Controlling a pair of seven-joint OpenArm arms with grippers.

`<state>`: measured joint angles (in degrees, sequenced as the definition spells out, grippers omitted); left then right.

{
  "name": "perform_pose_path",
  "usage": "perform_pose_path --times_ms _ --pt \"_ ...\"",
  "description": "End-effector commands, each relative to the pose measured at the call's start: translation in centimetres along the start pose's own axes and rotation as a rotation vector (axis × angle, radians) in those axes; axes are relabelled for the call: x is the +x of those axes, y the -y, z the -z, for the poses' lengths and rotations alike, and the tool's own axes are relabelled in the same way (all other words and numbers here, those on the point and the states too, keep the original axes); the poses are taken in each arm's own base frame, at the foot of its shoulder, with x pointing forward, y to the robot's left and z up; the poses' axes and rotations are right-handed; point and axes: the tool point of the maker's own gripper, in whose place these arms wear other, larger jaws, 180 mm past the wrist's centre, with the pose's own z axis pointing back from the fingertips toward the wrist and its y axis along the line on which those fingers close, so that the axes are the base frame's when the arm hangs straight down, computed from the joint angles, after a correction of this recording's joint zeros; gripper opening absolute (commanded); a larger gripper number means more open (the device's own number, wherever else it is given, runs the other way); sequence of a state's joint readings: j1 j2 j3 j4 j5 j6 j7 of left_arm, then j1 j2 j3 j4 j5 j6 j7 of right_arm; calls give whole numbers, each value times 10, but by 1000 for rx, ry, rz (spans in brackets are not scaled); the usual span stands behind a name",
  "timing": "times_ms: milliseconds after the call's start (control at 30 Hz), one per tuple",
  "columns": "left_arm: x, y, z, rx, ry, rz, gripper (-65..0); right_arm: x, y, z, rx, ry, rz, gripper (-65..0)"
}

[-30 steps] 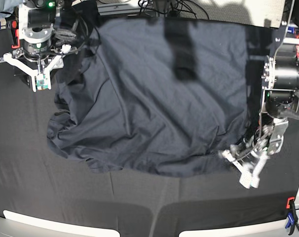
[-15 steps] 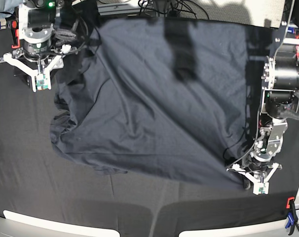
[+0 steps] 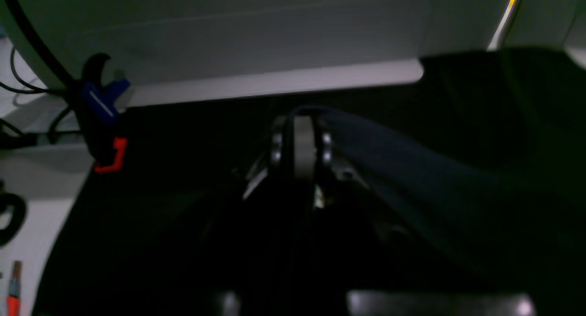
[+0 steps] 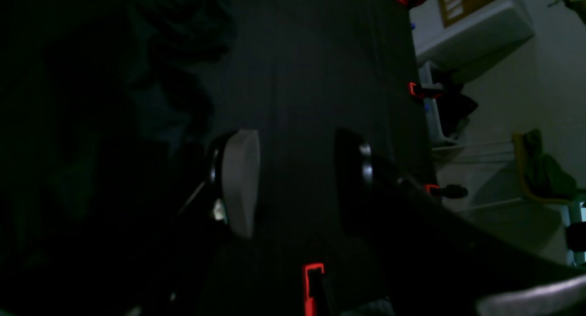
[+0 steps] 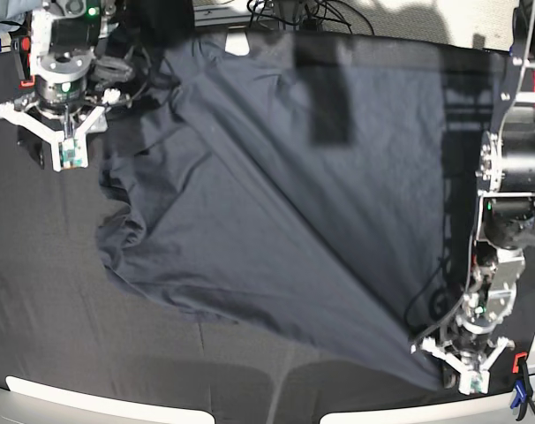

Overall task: Layout the t-shirt on the table in an organized manner, then fold the t-shirt properly
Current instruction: 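Grasp the hem corner with the left gripper and pull it outward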

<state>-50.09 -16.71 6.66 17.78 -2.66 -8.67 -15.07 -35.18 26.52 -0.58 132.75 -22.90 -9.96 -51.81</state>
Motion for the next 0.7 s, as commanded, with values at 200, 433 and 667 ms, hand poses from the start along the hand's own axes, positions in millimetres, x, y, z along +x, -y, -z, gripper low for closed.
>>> perform_pose_path --times_ms 200,433,667 --pt "41 -45 3 190 106 21 -650 9 9 -2 -29 39 -3 -385" --pt "35 -52 1 223 90 3 -650 8 8 -2 -26 36 -1 -385" --pt "36 -52 1 224 94 3 -430 8 8 -2 -26 34 -1 -385"
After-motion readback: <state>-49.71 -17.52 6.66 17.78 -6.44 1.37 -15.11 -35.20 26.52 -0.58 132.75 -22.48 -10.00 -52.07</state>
